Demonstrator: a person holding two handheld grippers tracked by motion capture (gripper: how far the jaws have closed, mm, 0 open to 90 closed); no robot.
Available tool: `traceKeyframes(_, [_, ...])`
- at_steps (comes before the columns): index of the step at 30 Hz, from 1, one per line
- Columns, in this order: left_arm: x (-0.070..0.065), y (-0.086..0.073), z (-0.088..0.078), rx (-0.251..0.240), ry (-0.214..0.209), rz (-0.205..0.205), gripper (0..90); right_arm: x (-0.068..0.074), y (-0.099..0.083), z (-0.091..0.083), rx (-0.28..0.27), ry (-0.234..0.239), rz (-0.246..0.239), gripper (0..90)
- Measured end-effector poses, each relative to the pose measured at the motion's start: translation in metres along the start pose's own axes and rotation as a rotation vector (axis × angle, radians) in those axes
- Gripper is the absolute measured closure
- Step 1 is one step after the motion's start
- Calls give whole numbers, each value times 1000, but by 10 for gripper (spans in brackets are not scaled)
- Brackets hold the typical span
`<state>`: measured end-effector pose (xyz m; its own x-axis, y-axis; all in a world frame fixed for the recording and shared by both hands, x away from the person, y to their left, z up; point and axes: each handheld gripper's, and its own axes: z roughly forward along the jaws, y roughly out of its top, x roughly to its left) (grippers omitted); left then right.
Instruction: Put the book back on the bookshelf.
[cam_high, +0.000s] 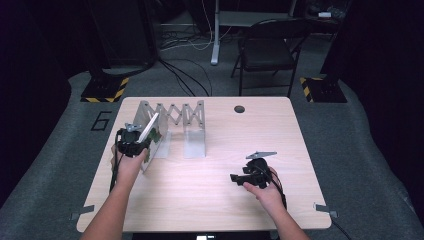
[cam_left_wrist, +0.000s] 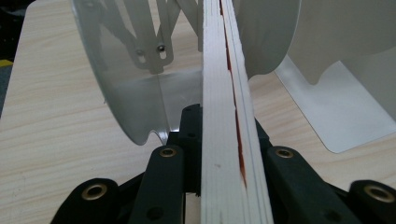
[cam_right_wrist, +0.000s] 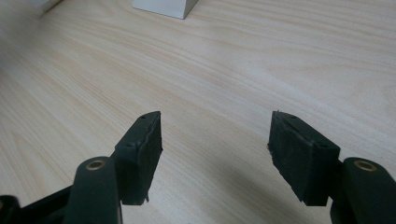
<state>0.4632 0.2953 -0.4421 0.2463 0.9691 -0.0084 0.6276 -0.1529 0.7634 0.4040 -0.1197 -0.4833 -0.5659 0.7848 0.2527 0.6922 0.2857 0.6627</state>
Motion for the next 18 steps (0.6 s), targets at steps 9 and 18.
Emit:
traceKeyframes(9, [-1,-1,8,34,11,16,753,0,1,-1,-4,-2,-2,348])
traceKeyframes(18, [0,0,9,35,11,11,752,3,1,-1,4,-3,-8,348])
